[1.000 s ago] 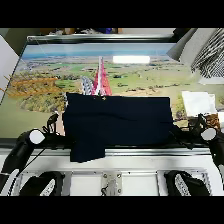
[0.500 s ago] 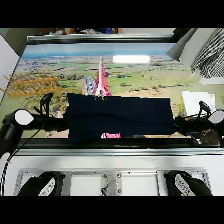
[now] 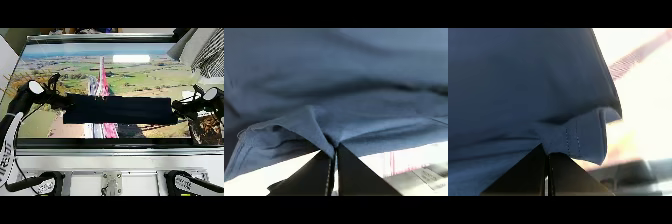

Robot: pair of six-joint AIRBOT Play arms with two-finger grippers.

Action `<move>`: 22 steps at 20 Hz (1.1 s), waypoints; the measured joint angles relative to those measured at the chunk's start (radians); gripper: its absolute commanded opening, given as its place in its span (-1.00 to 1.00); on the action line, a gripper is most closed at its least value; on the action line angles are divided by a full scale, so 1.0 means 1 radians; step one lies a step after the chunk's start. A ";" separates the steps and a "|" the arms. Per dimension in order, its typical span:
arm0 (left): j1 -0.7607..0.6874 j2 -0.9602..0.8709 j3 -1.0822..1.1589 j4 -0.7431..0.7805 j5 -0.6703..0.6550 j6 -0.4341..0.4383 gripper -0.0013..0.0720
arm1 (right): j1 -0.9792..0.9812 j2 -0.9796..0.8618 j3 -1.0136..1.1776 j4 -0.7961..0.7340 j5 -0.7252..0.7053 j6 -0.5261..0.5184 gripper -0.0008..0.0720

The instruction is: Fold the clothes and pants, and hang the long-sleeved shirts on hangers.

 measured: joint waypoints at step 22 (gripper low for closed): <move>-0.104 -0.219 0.340 -0.033 -0.023 -0.015 -0.93 | -0.335 -0.275 0.120 0.397 -0.017 -0.496 0.68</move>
